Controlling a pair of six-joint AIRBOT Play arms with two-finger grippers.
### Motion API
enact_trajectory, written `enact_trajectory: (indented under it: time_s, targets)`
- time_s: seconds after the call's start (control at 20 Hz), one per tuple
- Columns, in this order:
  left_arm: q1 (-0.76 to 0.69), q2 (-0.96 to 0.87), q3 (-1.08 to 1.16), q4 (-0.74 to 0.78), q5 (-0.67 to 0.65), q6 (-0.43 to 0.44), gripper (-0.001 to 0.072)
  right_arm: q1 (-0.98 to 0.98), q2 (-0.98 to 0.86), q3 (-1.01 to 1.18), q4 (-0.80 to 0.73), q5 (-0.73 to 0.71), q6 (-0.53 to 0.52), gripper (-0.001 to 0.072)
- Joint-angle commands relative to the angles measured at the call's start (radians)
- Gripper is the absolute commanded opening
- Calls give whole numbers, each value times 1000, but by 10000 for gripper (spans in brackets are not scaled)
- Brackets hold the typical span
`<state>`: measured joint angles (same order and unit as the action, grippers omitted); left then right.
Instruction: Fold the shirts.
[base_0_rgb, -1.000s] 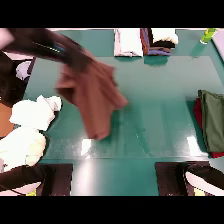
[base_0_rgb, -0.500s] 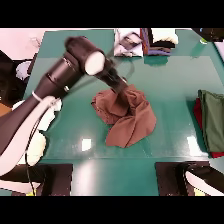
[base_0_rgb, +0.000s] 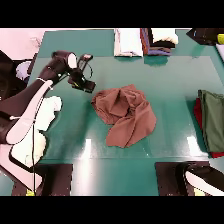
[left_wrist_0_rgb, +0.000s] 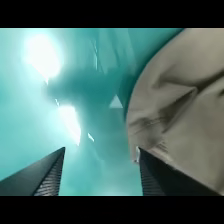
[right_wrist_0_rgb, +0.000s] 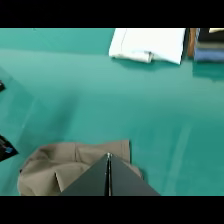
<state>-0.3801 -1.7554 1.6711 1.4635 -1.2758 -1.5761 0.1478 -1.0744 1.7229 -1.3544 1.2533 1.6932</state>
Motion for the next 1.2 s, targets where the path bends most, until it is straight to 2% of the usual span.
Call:
enact_trajectory:
  time_s: [0.0, 0.35, 0.45, 0.6, 0.85, 0.9, 0.95, 1.15]
  targets:
    - [8, -78, -35, -98, 36, 13, 543, 0, -37, 0, 2, 43, 0, 21]
    - [-36, -96, -35, -144, 65, 13, 526, 0, -61, 0, 0, 57, 0, 21]
    - [-43, -95, -33, -144, 68, 14, 22, 0, -61, 0, -1, 81, 0, 21]
    - [-31, -87, 34, -92, 16, 35, 26, -2, -44, -65, -10, 164, 2, 21]
    - [27, -43, 121, -53, -31, 40, 26, -50, 76, -558, -7, 177, 40, 38]
    - [36, -33, 121, -53, -33, 40, 26, -68, 90, -668, 2, 161, 54, 274]
    - [41, -29, 121, -53, -36, 40, 26, -78, 95, -770, 14, 136, 64, 566]
    - [41, -29, 121, -45, -47, 40, 27, -63, 48, -1013, 157, -16, 68, 574]
